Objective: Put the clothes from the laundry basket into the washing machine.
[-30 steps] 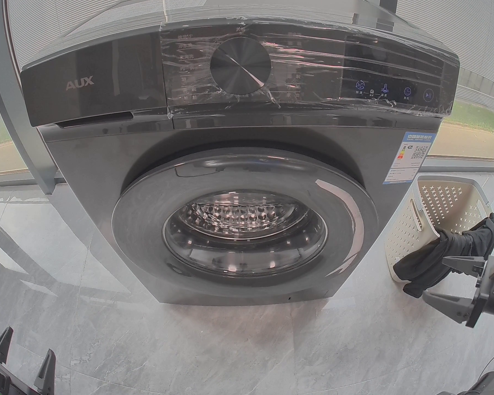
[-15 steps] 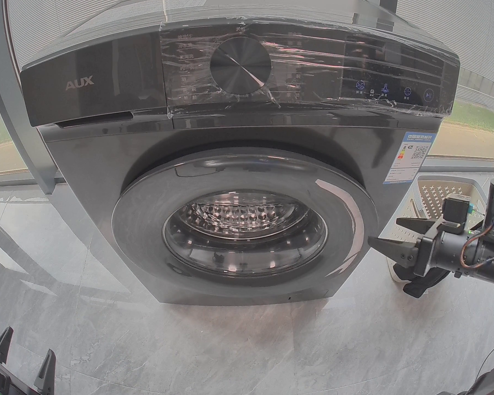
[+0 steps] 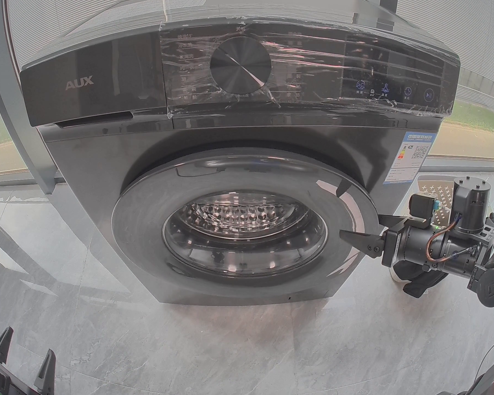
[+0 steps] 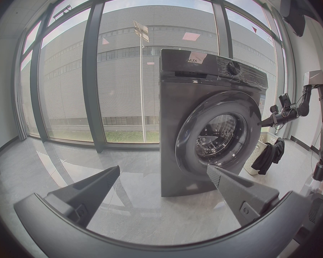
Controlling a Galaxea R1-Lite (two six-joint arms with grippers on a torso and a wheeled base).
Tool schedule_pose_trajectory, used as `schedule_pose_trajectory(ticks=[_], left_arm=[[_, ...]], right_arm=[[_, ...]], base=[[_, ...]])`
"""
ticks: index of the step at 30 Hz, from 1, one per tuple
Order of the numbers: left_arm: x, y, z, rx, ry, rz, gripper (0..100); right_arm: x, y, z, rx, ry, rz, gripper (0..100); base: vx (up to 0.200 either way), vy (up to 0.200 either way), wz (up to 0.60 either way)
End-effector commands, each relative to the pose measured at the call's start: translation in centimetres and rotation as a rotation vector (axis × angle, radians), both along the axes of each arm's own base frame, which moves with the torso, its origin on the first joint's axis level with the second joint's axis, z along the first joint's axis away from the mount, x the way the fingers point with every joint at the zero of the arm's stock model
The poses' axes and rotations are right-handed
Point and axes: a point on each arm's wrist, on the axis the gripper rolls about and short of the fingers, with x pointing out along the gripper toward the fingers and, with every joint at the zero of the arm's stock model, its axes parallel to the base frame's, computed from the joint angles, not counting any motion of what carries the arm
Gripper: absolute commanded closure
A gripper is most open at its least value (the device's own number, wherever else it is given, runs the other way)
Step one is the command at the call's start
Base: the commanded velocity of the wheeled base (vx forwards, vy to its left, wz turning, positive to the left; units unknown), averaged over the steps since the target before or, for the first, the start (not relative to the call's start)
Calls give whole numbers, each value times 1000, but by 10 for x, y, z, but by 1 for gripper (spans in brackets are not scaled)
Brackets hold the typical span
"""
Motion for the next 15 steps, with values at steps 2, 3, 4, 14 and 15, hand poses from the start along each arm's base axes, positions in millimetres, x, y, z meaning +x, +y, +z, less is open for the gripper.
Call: schedule_pose_trajectory(ticks=[2, 3, 4, 14, 15], left_arm=[[0, 0, -5, 1, -2, 0, 0], [0, 0, -5, -1, -2, 0, 0], [0, 0, -5, -1, -2, 0, 0], [0, 0, -4, -1, -4, -1, 0], [0, 0, -4, -2, -4, -1, 0]], right_arm=[[-14, -2, -9, -6, 46, 12, 0], [-19, -4, -9, -8, 48, 12, 0], [-21, -5, -9, -10, 50, 14, 0], [-23, -7, -5, -7, 26, 8, 0], [-21, -6, -7, -9, 32, 9, 0]], base=[[0, 0, 0], [0, 0, 0], [0, 0, 0], [0, 0, 0], [0, 0, 0]])
